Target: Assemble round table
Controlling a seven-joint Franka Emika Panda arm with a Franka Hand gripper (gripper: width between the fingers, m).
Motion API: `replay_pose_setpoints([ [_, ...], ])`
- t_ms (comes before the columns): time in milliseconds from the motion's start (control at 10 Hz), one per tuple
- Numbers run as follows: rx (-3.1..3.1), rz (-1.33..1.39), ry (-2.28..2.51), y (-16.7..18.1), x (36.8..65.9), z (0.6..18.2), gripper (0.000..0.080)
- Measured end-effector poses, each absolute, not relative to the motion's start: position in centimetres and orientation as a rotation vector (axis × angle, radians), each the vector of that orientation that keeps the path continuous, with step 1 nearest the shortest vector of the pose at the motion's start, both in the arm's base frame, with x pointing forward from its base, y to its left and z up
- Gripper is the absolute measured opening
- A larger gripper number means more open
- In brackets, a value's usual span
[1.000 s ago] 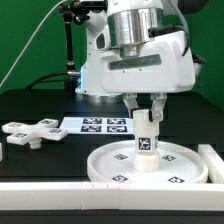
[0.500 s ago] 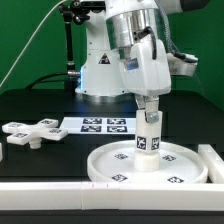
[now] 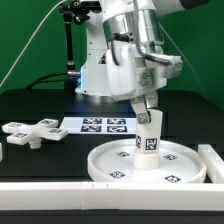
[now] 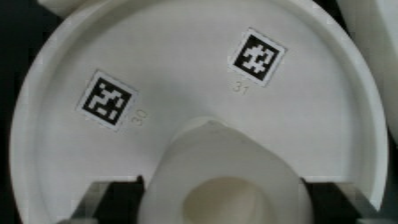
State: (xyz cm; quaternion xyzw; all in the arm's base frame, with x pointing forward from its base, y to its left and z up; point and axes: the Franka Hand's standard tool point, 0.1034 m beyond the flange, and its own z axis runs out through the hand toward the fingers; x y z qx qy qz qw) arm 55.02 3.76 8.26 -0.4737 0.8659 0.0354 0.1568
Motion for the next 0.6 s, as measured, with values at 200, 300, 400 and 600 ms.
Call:
replay_pose_setpoints([
  [200,-1.208,0.136,2.543,3.5,54.9,8.2,0.0409],
  [300,-1.209,0.136,2.542,3.5,54.9,8.2,0.0418],
  [400,-1.213,0.136,2.54,3.5,54.9,8.2,0.0418],
  [600,-1.445,0.193,2.468,4.5,54.8,8.3,0.0637],
])
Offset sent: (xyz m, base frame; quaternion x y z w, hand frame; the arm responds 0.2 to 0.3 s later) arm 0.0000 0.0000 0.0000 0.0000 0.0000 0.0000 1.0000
